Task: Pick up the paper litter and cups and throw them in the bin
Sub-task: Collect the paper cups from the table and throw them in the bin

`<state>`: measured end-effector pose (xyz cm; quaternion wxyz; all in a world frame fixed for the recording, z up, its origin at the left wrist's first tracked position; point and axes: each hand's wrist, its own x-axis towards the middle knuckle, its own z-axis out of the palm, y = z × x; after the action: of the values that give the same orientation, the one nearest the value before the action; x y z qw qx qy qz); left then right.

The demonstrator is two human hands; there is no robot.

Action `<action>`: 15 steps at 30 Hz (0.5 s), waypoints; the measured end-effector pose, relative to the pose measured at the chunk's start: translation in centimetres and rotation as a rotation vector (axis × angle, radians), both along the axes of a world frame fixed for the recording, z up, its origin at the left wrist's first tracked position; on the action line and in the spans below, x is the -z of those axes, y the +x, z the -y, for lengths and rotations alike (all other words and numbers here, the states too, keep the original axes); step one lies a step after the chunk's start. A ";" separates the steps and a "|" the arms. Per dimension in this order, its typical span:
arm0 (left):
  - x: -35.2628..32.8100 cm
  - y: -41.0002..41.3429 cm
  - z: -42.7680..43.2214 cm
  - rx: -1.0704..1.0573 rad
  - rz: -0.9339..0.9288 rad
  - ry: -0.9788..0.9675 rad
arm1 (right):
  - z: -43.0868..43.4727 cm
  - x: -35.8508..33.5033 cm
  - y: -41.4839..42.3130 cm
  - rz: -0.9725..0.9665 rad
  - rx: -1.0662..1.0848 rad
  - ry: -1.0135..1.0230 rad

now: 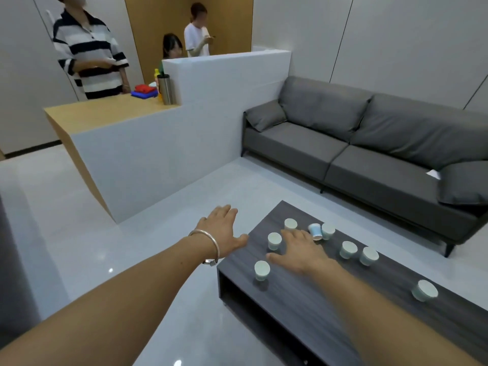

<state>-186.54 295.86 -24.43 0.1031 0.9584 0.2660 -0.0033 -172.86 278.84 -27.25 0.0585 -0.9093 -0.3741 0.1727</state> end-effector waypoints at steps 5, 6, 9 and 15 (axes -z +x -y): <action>2.1 5.8 -7.0 0.120 -0.068 -0.046 | -5.0 2.5 2.5 -0.048 0.101 -0.044; 2.7 7.2 -7.8 0.147 -0.079 -0.062 | -5.6 3.1 2.9 -0.059 0.124 -0.053; 5.1 11.4 -9.1 0.228 -0.117 -0.111 | -6.7 5.5 4.8 -0.101 0.207 -0.076; 12.4 18.3 -10.2 0.347 -0.227 -0.217 | -8.6 13.2 8.9 -0.236 0.299 -0.127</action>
<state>-168.25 306.10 -36.87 0.1731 0.9666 0.1052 -0.1573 -163.96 287.44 -40.46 0.0694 -0.9301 -0.2137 0.2906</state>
